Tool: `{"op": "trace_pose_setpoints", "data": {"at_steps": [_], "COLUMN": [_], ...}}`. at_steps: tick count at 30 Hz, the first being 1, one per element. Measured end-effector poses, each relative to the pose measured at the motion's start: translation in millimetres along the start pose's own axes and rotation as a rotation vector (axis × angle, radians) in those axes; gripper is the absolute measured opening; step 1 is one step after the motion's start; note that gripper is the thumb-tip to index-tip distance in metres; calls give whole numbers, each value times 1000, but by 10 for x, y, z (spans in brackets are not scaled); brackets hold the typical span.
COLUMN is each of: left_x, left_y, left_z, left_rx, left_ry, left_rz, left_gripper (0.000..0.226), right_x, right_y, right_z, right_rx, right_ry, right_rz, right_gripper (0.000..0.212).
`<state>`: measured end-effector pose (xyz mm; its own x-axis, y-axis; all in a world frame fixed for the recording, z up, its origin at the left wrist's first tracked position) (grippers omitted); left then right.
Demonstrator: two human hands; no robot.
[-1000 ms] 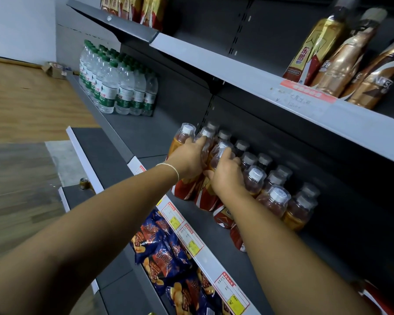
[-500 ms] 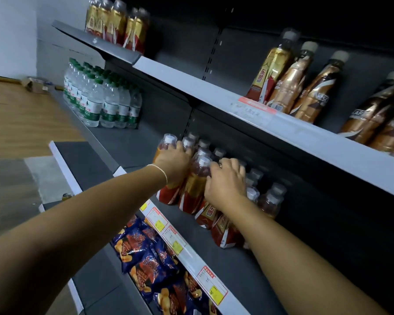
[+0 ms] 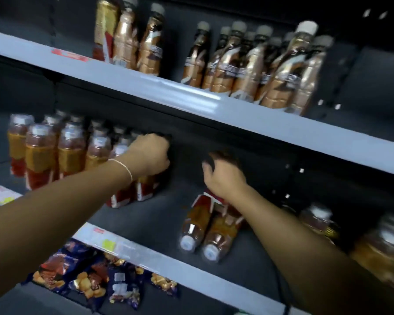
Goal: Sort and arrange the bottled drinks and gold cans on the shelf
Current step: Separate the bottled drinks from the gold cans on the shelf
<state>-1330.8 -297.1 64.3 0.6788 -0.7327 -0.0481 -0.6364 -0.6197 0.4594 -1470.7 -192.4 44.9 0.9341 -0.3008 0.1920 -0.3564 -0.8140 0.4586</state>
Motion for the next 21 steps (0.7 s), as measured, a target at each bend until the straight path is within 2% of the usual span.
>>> {"op": "trace_pose_setpoints", "data": {"at_steps": [5,8,11,15,18,21], "left_x": [-1360,-2175,-2877,-3553,-3889,-4098], "left_y": [-24,-79,-114,-99,-87,-65], "left_z": [491,688,737,693,675,745], "left_rx": [178,205,196,174,134,132], "left_ry": [-292,-385,-462,-568,-586,-514], "left_rz": [174,278,343,395,420,410], "left_gripper": [15,27,39,45,41,49], "right_x": [-1160,-1724,-2119,-2532,-2901,-3244], "right_y": [-649,-1003,-1299,-1629,-1836,-1993], "right_z": [-364,-665,-1033,-1495,-1704,-1794], "right_rx": [56,36,-65,-209,-260,-272], "right_ry": [-14,-24,-45,-73,-94,-127], "right_rz": [111,152,121,74,115,191], "right_gripper": [30,29,24,21,22,29]}}
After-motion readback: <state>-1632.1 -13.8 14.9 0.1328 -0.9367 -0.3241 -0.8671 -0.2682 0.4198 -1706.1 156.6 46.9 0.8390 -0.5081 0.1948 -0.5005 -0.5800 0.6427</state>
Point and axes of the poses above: each hand's wrist, its own y-axis towards the middle knuckle, its own z-axis out of the palm, x = y × z, the point moved 10 cm from there along y, towards the middle knuckle, and after that the axes turned 1 degree about -y, right-handed, at the moved point
